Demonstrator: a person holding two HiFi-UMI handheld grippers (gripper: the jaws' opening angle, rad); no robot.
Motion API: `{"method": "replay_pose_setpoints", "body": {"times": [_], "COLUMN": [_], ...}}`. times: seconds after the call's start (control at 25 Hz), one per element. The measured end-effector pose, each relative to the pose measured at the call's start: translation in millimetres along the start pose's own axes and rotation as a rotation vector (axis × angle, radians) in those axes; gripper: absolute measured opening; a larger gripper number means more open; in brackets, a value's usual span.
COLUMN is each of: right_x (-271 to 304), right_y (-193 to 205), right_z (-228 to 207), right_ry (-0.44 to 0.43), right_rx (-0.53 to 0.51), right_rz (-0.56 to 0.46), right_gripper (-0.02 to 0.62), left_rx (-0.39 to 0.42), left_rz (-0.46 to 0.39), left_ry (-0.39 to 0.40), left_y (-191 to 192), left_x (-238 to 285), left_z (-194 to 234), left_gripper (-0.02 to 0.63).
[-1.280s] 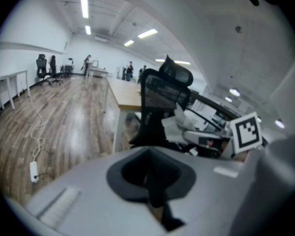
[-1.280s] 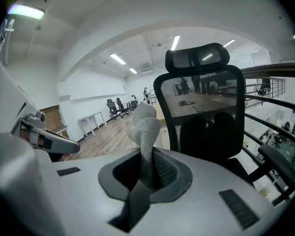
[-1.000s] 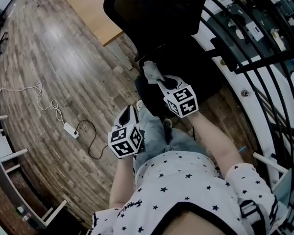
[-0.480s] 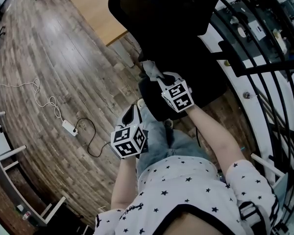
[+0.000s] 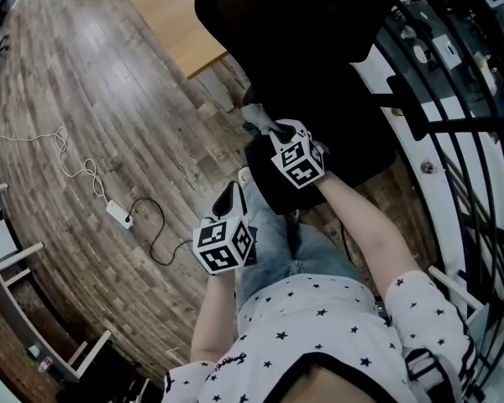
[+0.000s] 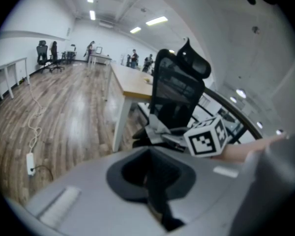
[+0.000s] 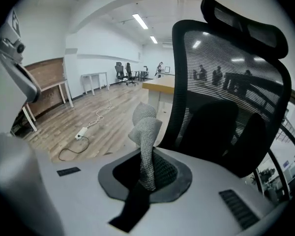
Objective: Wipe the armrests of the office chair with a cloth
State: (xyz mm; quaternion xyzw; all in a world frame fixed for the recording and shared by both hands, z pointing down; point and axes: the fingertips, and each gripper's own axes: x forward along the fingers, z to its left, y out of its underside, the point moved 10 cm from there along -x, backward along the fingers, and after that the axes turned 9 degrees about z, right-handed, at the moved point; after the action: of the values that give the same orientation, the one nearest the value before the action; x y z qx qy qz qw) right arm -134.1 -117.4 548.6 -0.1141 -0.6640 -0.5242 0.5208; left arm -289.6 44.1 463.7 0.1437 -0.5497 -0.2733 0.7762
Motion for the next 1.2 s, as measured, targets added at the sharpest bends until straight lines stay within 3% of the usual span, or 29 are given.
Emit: {"method": "replay_pose_setpoints", "body": {"times": [0.36, 0.84, 1.2], "right_x": [29.3, 35.5, 42.4], "right_y": [8.3, 18.1, 23.2], "right_z": [6.2, 33.5, 46.0], "right_ry": [-0.023, -0.114, -0.129], "right_rx": [-0.069, -0.098, -0.102], "right_rz": [0.068, 0.121, 0.162], "right_gripper": [0.037, 0.037, 0.037], "left_rx": [-0.021, -0.032, -0.033], "left_rz": [0.018, 0.029, 0.027], "left_ry": [-0.003, 0.001, 0.003], "left_y": [-1.6, 0.8, 4.3], "left_x": [11.5, 12.0, 10.5], "left_z": [7.1, 7.6, 11.8], "left_gripper": [0.002, 0.002, 0.002]}}
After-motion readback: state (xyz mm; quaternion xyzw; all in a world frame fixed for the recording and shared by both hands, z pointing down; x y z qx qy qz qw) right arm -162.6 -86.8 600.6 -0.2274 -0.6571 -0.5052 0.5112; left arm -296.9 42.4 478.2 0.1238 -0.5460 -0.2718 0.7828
